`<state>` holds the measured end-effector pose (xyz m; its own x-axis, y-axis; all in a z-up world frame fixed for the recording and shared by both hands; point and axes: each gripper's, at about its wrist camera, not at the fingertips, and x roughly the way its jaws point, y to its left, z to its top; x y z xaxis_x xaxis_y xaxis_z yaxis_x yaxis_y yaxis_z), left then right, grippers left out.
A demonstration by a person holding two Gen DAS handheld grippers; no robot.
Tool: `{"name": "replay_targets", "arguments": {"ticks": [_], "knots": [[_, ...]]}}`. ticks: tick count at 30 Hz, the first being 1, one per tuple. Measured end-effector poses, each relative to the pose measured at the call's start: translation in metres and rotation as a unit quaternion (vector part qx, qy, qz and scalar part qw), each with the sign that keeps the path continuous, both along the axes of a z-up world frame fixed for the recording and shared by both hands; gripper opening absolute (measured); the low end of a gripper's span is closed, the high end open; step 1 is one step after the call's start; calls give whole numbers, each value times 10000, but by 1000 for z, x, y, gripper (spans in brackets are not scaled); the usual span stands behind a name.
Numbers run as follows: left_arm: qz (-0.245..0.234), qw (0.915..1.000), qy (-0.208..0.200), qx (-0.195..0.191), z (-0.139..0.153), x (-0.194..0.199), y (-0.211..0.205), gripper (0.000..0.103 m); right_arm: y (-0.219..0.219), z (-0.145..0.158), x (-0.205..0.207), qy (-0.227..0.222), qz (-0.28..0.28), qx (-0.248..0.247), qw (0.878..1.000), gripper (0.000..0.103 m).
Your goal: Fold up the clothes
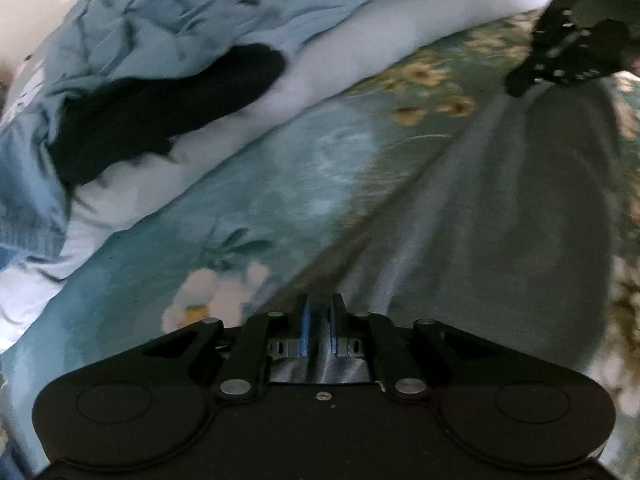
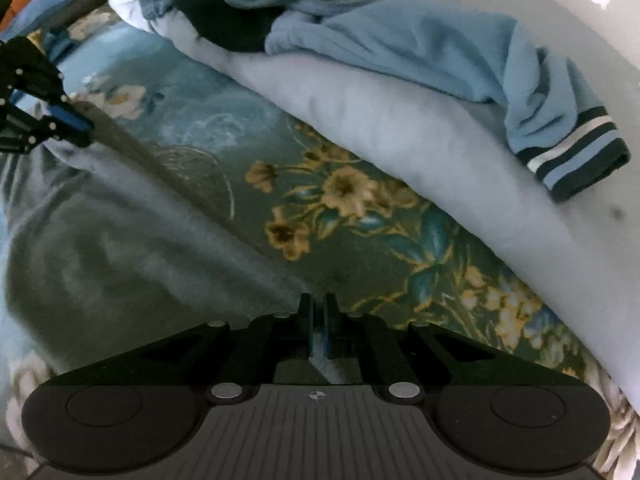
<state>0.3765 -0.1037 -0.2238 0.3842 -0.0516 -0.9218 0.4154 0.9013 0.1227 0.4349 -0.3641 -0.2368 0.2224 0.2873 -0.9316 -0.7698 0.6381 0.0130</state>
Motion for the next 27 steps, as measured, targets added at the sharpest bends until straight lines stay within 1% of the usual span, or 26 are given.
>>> {"name": "replay_targets", "arguments": {"ticks": [3, 7, 8, 9, 10, 11, 12, 13, 14, 15, 16, 17, 18, 19, 20, 21, 22, 24, 27], "knots": [[334, 9994, -29, 113, -7, 10, 6, 8, 6, -9, 5, -59, -186, -111, 9997, 4], [541, 9984, -115, 129, -8, 12, 10, 11, 6, -13, 7, -107, -411, -119, 9990, 5], [677, 9975, -206, 52, -1, 9, 14, 15, 4, -10, 7, -101, -492, -57, 9987, 5], [845, 9959, -319, -53, 7, 4, 19, 17, 1, -6, 8, -111, -596, 22, 9982, 5], [1013, 9938, -432, -158, 16, 0, 25, 23, -4, 0, 8, -152, -732, 124, 9971, 9], [1180, 9912, -545, -262, 24, -4, 30, 28, -10, 7, 8, -211, -881, 220, 9956, 16], [1347, 9880, -657, -367, 33, -8, 36, 29, -17, 15, 6, -276, -1060, 336, 9934, 18], [1607, 9829, -752, -483, 41, -15, 45, 29, -28, 23, 3, -314, -1276, 484, 9901, 18], [1900, 9763, -841, -602, 49, -23, 54, 33, -39, 29, -1, -317, -1519, 627, 9859, 20], [2275, 9669, -912, -703, 57, -34, 66, 37, -50, 34, -5, -321, -1761, 769, 9808, 20], [2670, 9556, -956, -807, 63, -48, 77, 44, -62, 39, -11, -318, -2035, 910, 9743, 23], [3091, 9411, -971, -967, 66, -64, 90, 46, -75, 42, -18, -305, -2355, 1051, 9657, 29], [3518, 9239, -977, -1145, 69, -82, 103, 46, -90, 44, -27, -273, -2707, 1218, 9545, 30], [3915, 9057, -972, -1302, 66, -101, 113, 47, -108, 43, -42, -227, -3082, 1410, 9405, 33], [4296, 8861, -963, -1449, 62, -120, 121, 50, -121, 42, -57, -209, -3398, 1548, 9274, 33], [4668, 8646, -952, -1594, 58, -139, 130, 51, -133, 38, -72, -181, -3723, 1624, 9136, 34], [5031, 8414, -938, -1736, 53, -158, 139, 52, -145, 33, -91, -96, -4100, 1685, 8963, 36], [5724, 7899, -906, -2008, 44, -196, 157, 53, -163, 19, -123, 157, -4774, 1809, 8597, 37], [6287, 7262, -900, -2632, 19, -226, 171, 52, -173, -1, -162, 598, -5500, 1923, 8106, 37]]}}
